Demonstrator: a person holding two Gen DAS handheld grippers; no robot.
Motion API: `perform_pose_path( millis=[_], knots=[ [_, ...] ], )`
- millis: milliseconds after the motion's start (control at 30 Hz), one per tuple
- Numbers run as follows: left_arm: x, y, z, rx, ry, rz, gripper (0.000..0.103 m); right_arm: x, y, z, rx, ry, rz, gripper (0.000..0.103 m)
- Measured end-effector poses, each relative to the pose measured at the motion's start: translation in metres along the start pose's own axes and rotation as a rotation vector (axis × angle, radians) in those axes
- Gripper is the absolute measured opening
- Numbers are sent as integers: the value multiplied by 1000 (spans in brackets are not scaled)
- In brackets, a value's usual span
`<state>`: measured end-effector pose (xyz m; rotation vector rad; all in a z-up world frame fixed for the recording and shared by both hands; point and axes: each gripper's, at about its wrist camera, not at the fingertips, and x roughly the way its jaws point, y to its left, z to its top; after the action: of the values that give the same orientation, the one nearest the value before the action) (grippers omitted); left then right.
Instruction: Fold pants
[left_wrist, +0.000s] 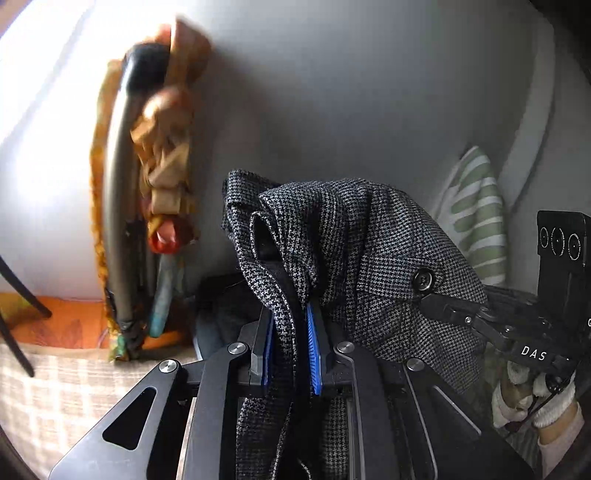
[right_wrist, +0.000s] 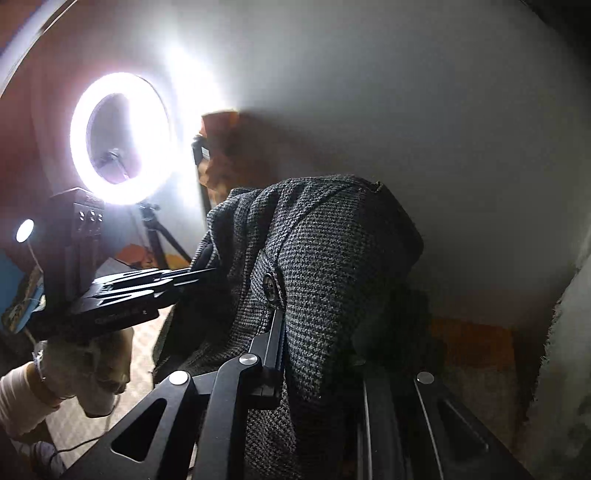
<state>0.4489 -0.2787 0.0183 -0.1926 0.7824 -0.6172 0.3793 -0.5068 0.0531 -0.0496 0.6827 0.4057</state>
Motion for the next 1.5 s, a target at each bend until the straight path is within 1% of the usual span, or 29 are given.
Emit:
perform_pose_path(
  millis=[167,200,267,300,333,367,400,433,467,500,533,667,767,867,900,1067,1133,1267,1333,1500],
  knots=[
    [33,11,-11,-11,64,27,15,35,-23,-13,26,51,-9,15],
    [37,11,-12,-10,72,37,16,43,-27,-16,29,66,-16,17],
    [40,10,-13,-4,77,72,21,53,-33,-22,44,92,-46,28],
    [39,9,-13,-5,74,96,26,55,-37,-24,56,100,-64,37],
    [37,9,-11,-8,75,98,34,55,-40,-26,79,99,-69,41],
    [34,8,-11,-8,76,93,41,52,-44,-26,103,91,-66,41],
    [30,5,-10,-2,72,96,53,49,-46,-26,123,80,-65,43],
    [26,5,-10,9,65,100,56,44,-49,-26,147,67,-69,49],
    [20,2,-10,27,58,106,56,40,-50,-26,164,58,-75,52],
    [14,0,-11,44,54,109,56,33,-52,-28,175,46,-75,59],
    [7,-3,-11,59,53,112,56,26,-51,-30,178,35,-77,60],
    [-9,-14,-12,106,59,113,56,5,-48,-43,204,14,-78,60],
    [-23,-26,-19,158,62,122,57,-7,-40,-55,198,21,-118,60],
    [-44,-31,-29,184,66,123,57,-17,-30,-71,182,35,-143,60],
    [-48,-23,-30,182,70,126,57,-21,-26,-79,169,43,-161,60],
    [-87,-13,-42,168,90,128,59,-36,-15,-103,146,77,-214,60],
    [-104,-13,-46,157,94,132,66,-48,-10,-110,163,66,-216,60],
    [-146,-17,-60,180,96,167,68,-67,9,-115,157,43,-218,60],
    [-163,-24,-65,193,95,182,71,-81,24,-116,151,29,-218,60],
    [-213,-36,-79,226,71,214,74,-120,64,-119,138,-7,-196,62]
  ],
)
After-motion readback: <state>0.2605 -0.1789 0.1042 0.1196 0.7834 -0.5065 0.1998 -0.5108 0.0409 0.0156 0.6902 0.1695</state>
